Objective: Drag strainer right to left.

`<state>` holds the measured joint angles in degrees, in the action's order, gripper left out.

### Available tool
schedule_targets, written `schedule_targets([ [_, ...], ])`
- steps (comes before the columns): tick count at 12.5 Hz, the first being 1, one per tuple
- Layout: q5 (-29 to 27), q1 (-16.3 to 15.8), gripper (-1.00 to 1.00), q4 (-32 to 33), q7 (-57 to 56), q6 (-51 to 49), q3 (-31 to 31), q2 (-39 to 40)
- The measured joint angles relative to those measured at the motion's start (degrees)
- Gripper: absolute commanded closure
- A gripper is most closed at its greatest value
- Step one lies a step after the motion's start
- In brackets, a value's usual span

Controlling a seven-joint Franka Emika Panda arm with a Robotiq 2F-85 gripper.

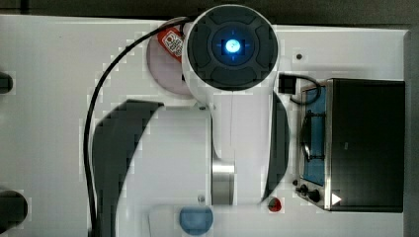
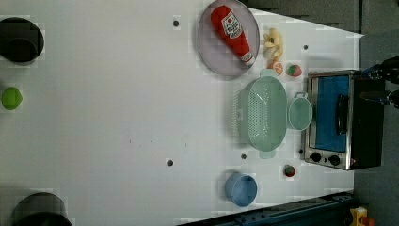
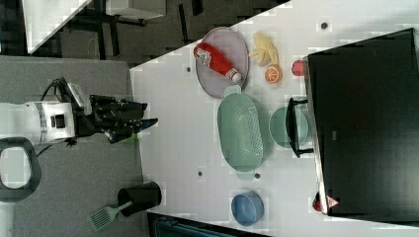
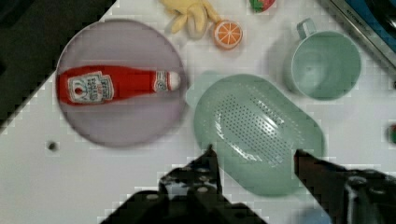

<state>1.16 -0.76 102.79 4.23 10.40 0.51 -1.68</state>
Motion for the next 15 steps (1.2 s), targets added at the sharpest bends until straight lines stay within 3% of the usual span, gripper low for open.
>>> schedule_targets([
  [3,0.0,0.43,-1.0,13.93,0.7,-11.79,0.75,-16.7],
  [5,0.33,0.86,-1.0,15.39,0.7,-10.82,1.89,-25.1],
  [7,0.63,1.5,-1.0,14.49,1.7,-5.49,2.47,-28.25],
  [10,-1.69,0.81,-1.0,17.74,3.85,6.4,2.81,-23.68],
  [15,0.56,1.03,-1.0,33.52,9.8,29.63,1.56,-2.47],
])
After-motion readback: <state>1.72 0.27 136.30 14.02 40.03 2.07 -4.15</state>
